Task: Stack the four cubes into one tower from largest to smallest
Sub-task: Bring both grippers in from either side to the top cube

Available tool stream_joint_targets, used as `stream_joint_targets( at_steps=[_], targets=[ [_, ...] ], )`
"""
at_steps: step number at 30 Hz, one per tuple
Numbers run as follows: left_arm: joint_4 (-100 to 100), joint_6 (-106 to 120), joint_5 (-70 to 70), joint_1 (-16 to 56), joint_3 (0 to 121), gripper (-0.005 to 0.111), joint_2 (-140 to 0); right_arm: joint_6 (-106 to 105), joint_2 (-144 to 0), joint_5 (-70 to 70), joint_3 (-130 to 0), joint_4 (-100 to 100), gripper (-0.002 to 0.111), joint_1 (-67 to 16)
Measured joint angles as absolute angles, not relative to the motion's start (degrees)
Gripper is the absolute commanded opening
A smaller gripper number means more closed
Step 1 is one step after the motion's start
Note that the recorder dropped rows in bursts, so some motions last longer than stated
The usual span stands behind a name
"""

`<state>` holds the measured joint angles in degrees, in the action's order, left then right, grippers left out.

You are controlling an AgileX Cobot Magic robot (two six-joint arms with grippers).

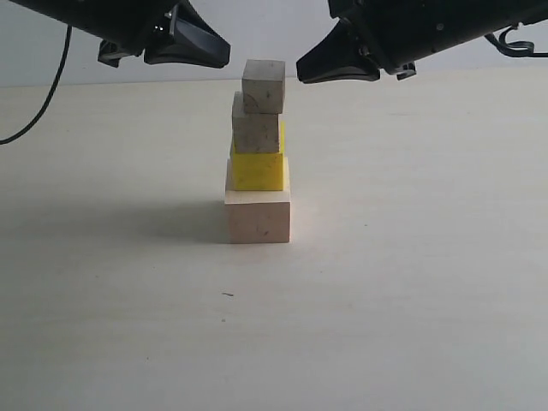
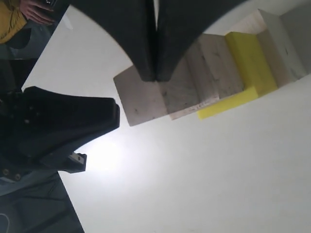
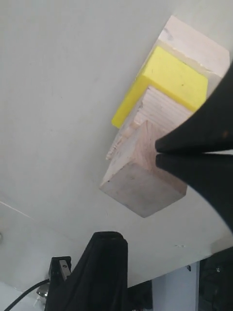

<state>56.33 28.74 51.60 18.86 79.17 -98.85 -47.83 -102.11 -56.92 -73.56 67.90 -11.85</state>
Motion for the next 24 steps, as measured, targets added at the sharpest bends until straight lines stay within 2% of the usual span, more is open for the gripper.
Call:
stream_joint_targets(
  at_steps=[24],
  targets=[
    [56.8,31.6,55.9,19.0,79.2,0.0,-101.7,-48.2,-105.0,-55.9,-73.6,68.0,0.0,-12.7]
  ],
)
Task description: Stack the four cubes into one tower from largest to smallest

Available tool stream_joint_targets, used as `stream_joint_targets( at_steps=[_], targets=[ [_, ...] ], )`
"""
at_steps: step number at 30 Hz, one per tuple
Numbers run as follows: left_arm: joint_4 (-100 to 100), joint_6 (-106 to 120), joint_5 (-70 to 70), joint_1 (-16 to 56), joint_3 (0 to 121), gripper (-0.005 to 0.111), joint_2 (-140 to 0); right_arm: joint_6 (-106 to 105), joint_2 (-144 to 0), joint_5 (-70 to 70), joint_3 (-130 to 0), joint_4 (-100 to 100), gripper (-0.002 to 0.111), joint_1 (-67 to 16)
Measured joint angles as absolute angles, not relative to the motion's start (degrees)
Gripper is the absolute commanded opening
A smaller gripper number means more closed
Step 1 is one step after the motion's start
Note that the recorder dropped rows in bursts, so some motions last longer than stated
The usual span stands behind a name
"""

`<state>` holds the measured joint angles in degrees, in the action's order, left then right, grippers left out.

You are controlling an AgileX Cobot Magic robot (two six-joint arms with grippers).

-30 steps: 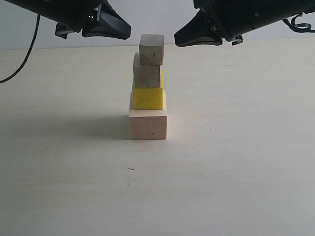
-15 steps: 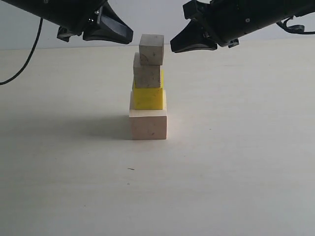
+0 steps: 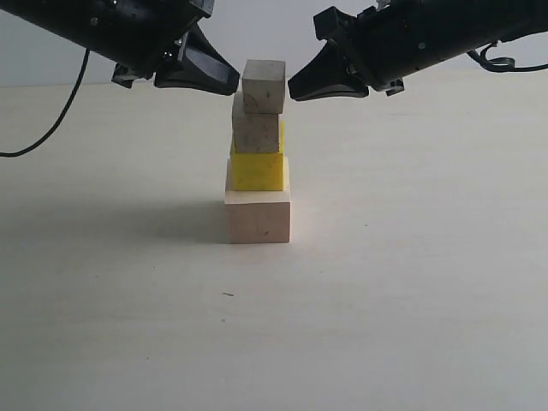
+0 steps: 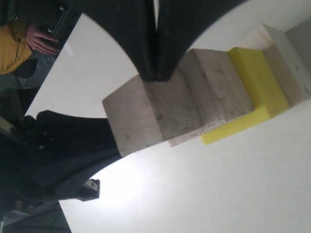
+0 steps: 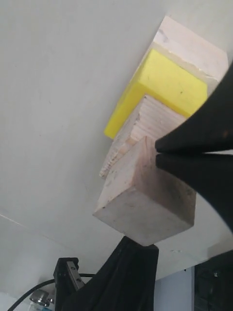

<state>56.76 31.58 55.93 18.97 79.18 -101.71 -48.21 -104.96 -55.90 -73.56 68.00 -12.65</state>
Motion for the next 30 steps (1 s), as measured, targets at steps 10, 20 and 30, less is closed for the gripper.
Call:
stream_joint_targets(
  at_steps=[10,20,30],
  targets=[
    [58.2,32.6,56.9,19.0,79.2,0.0,-101.7,-48.6,-105.0,-57.8,-73.6,69.0,0.0,-12.7],
    [58.2,32.7,57.6,19.0,79.2,0.0,-101.7,-49.1,-105.0,-58.1,-73.6,69.2,0.0,-13.6],
    [58.2,32.7,58.3,19.0,79.2,0.0,-101.7,-49.2,-105.0,-56.5,-73.6,68.4,0.0,-14.3]
  ],
)
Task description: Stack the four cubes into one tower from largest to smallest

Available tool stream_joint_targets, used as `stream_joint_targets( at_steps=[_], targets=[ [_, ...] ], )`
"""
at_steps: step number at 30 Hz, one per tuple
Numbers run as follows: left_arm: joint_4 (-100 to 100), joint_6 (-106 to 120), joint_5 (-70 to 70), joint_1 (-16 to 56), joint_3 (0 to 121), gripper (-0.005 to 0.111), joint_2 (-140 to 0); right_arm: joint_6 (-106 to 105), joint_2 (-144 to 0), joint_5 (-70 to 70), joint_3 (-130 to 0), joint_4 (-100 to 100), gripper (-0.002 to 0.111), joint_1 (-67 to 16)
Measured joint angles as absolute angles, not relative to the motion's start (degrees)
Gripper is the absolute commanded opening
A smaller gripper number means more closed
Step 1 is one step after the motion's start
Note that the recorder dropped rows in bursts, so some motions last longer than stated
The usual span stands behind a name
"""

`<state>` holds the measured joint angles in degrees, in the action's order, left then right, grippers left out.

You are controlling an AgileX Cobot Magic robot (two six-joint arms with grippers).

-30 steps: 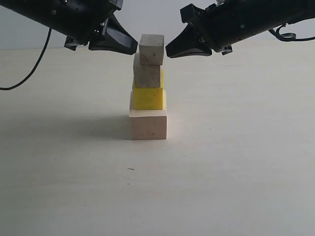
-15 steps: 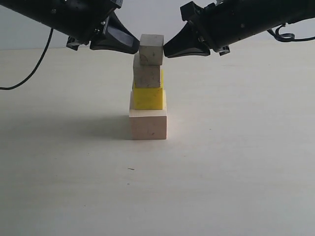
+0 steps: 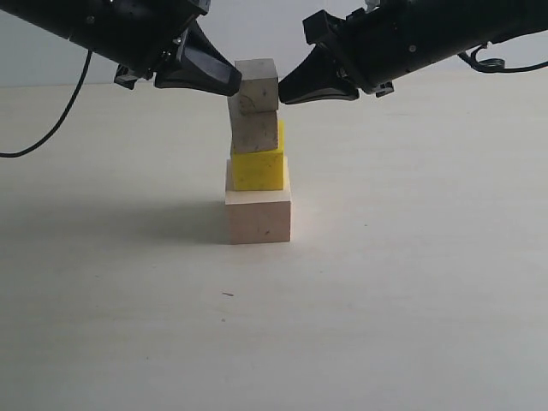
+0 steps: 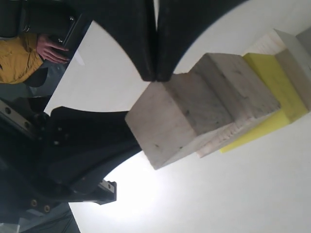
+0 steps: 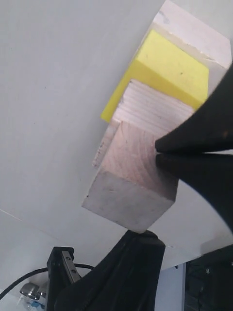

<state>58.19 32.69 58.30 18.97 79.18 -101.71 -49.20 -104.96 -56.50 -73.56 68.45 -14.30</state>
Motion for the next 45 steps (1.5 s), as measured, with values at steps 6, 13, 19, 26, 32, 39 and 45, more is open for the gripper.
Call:
stream_joint_targets(
  at_steps=[6,13,19,26,32,39,45],
  targets=[
    [58.2,32.7,58.4,19.0,79.2,0.0,-101.7,-49.2,-105.0,-56.4,-73.6,68.4,0.0,-14.3],
    [58.1,32.8,58.0,19.0,79.2,0.0,-101.3,-49.2,-105.0,-56.4,-73.6,68.4,0.0,-14.4],
    [57.6,32.8,57.9,19.0,79.2,0.0,-101.3,-49.2,-105.0,-56.4,-73.6,68.2,0.0,-14.4],
    [57.6,32.8,57.9,19.0,79.2,0.0,-101.3,-49.2,-105.0,-55.7,-73.6,68.2,0.0,-14.4],
    [57.1,32.8,57.9,19.0,79.2,0.0,-101.0,-49.2,-105.0,-55.3,-73.7,68.0,0.0,-14.4],
    [56.4,32.7,57.9,16.8,79.2,0.0,-99.0,-49.2,-105.0,-55.3,-73.9,68.0,0.0,-14.5],
    [54.5,32.0,57.8,16.4,79.2,0.0,-98.9,-49.3,-105.0,-55.3,-73.9,68.3,0.0,-14.5]
  ],
)
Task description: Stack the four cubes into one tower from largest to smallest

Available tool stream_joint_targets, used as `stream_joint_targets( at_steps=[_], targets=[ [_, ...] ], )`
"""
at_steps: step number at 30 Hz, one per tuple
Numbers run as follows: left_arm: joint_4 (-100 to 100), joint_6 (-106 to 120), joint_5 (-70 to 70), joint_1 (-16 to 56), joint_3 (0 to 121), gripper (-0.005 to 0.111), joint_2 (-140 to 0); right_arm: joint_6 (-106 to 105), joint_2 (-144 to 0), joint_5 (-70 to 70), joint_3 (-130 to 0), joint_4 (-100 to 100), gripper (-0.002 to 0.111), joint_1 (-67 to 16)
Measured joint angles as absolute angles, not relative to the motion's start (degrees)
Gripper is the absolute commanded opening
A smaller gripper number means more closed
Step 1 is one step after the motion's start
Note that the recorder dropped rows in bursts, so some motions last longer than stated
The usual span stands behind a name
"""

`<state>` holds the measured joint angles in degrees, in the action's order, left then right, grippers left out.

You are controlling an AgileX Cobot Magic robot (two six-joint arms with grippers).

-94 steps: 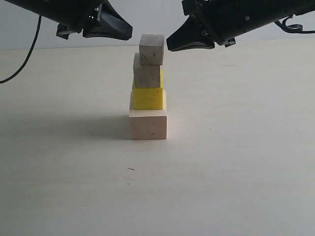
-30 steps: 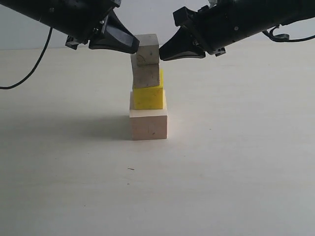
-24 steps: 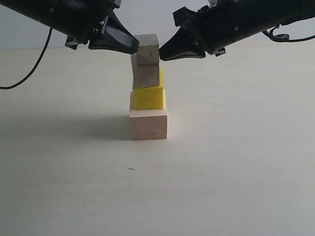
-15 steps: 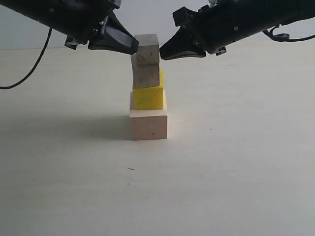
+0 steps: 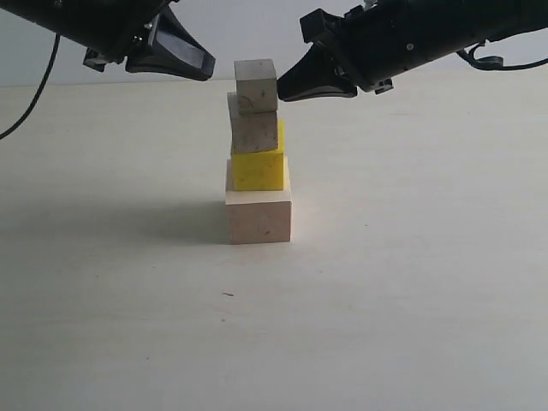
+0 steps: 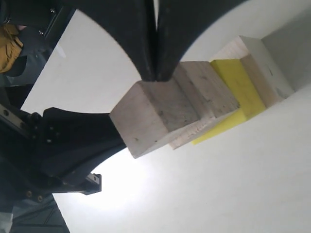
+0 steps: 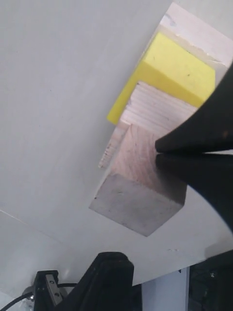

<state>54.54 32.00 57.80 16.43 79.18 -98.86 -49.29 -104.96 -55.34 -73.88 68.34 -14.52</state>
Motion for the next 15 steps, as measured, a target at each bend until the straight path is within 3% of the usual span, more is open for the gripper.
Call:
stream_joint_targets(
  at_steps=[15],
  targets=[
    [51.2,29.9,56.9,16.4,79.2,0.0,-98.9,-50.4,-105.0,-55.6,-73.9,69.8,0.0,-14.6]
  ],
)
